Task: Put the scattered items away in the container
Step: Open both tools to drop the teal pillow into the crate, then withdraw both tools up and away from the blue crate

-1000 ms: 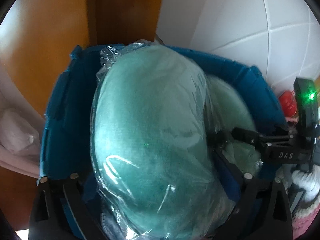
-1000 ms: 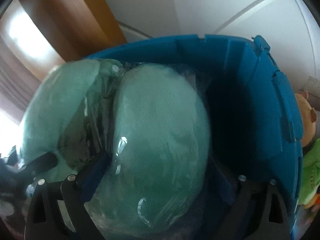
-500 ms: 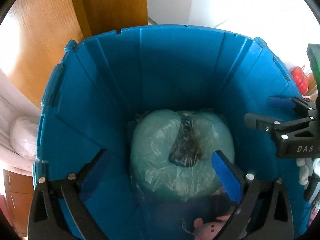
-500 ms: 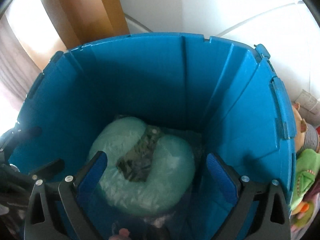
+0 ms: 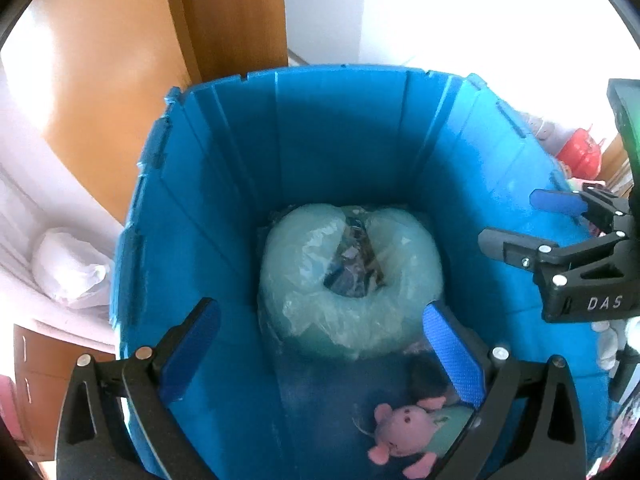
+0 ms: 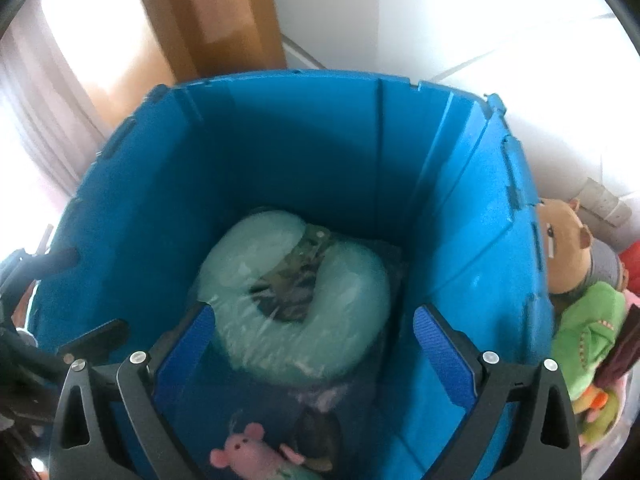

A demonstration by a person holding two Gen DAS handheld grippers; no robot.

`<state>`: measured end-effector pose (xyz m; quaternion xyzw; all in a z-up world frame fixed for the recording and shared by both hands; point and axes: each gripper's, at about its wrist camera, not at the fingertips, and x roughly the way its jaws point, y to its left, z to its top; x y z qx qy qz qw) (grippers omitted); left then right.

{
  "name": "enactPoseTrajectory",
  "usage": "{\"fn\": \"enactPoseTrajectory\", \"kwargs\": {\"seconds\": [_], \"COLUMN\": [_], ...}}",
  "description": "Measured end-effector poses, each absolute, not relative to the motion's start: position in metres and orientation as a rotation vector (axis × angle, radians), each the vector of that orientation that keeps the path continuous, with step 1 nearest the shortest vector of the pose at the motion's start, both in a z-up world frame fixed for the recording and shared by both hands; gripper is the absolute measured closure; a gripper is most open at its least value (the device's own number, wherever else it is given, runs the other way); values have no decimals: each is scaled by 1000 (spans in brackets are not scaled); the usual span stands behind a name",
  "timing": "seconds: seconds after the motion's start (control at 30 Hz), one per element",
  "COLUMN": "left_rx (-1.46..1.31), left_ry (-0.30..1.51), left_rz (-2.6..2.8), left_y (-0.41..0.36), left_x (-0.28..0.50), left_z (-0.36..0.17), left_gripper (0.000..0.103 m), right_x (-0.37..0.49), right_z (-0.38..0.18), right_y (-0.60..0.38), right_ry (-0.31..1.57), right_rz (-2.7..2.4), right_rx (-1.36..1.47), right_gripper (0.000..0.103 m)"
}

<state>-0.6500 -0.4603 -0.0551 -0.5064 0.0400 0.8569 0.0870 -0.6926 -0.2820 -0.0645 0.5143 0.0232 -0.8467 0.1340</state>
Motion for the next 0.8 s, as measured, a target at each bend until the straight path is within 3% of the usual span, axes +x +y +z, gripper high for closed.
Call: {"fn": "enactPoseTrajectory", "kwargs": {"seconds": [0.43, 0.8], "left_rx": [-1368, -1260], "left_ry": [110, 24], "left_rz": [2700, 2824], "left_y": [-454, -434], "left_x": [-542, -424], "left_z": [-13, -14], "left_gripper": [0, 0], "right_x": [-577, -467], "right_z": [-6, -3], "right_y": [-289, -251], "right_ry": [186, 262], "right_rz": [-2549, -2626], "right_rx": [1269, 1079], "right_gripper": [1, 1]}}
